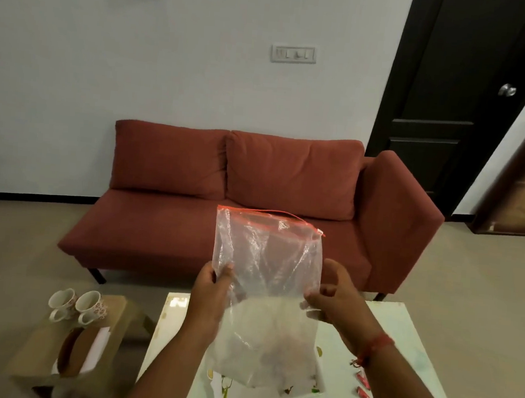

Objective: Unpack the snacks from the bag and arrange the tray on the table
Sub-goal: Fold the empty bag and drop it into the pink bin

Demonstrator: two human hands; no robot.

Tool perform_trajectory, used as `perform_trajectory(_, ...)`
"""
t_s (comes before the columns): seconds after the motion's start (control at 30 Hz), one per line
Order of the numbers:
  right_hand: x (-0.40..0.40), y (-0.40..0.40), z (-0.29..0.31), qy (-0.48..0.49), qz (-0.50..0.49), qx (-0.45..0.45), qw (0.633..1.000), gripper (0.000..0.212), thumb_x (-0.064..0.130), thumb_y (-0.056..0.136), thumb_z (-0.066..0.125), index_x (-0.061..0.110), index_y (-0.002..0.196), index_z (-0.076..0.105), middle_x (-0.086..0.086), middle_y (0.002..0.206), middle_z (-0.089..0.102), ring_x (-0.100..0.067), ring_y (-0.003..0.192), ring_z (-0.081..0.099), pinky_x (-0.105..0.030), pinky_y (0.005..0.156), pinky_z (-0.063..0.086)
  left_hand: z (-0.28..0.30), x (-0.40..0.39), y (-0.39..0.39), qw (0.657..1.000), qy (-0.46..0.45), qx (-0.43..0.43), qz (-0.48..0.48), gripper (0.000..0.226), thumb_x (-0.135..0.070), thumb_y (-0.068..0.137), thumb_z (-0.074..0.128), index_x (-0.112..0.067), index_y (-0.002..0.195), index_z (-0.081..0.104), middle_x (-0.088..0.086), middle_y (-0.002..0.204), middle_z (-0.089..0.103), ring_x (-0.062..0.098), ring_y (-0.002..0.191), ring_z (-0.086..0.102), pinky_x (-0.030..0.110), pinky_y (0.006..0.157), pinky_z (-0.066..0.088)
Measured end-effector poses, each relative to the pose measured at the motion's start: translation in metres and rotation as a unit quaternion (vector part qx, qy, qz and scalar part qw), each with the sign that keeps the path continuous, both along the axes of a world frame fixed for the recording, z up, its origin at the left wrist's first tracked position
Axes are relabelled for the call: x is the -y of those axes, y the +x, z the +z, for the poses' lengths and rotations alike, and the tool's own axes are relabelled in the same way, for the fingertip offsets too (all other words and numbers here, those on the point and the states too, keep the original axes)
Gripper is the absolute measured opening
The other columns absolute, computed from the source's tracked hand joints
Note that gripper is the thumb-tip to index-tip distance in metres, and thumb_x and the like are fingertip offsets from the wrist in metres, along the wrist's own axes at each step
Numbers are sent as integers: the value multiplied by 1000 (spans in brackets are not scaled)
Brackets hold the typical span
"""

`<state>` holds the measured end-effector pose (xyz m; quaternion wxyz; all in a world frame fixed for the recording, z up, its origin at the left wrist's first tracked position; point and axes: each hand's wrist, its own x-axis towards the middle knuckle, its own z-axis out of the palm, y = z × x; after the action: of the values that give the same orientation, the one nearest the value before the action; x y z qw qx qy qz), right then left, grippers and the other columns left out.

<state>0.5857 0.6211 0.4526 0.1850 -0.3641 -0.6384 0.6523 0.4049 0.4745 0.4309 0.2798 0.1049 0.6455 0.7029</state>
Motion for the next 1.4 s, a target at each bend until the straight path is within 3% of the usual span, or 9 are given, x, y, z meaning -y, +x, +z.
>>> perform_trajectory(0.23,-20,-4,13,102,-80,-99,987,59,-4,95,49,42,132,48,-15,90,69,-23,75,65,-43,76,59,19,3,-6,991,-11,-135,22,50,-28,92,65,-35,135,39,4,98,65,15,76,65,20,58,54)
perform_trajectory(0.47,-41,3,36,237,31,-18,971,45,-8,89,62,20,124,62,3,82,59,-5,70,61,-13,69,52,50,4,-23,952,-96,-240,-162,48,-30,85,74,-35,130,57,-8,129,59,14,119,57,30,95,53)
perform_trajectory(0.7,-53,-4,66,515,26,107,850,5,9,88,68,12,89,72,3,93,50,-7,78,53,-20,73,50,69,-6,-36,862,-173,-475,-41,6,-20,91,66,-16,86,67,-5,98,45,13,85,51,26,74,41)
perform_trajectory(0.8,-56,-2,79,463,37,72,883,5,15,90,67,10,88,69,3,104,50,-7,89,53,-13,81,44,81,-7,-37,880,-136,-454,-26,13,-26,94,62,-15,88,63,-1,108,52,12,92,53,24,78,43)
perform_trajectory(0.93,-61,3,90,398,221,228,860,31,43,92,61,22,115,64,8,114,59,-11,101,59,-30,92,52,98,-15,-35,874,-143,-446,-129,16,-26,97,57,-26,81,58,-6,71,59,0,60,50,19,54,38)
perform_trajectory(1.03,-47,-11,98,339,274,187,881,61,60,80,68,36,133,50,23,124,55,-1,110,57,-22,95,48,111,-29,-27,844,-116,-482,-204,10,-26,95,61,-33,87,61,-9,76,66,0,68,58,16,59,44)
perform_trajectory(1.1,-34,-24,94,354,288,171,873,44,48,81,74,33,119,60,16,110,66,-4,96,64,-21,83,51,117,-42,-19,834,-110,-481,-246,10,-31,93,64,-33,103,62,-14,90,68,-6,80,61,9,65,45)
perform_trajectory(1.3,-27,-32,64,144,78,-31,986,12,16,91,68,12,101,72,-10,86,76,-24,74,72,-38,72,62,109,-42,-15,954,34,-298,3,61,-59,83,64,-32,134,44,-14,129,56,1,115,56,18,90,46)
perform_trajectory(1.4,-27,-31,58,1,2,-118,993,20,13,90,67,6,108,69,-21,99,73,-36,86,71,-52,78,60,81,-35,-3,985,-16,-151,-85,100,-81,67,58,-32,148,26,-13,138,45,12,124,49,35,100,43)
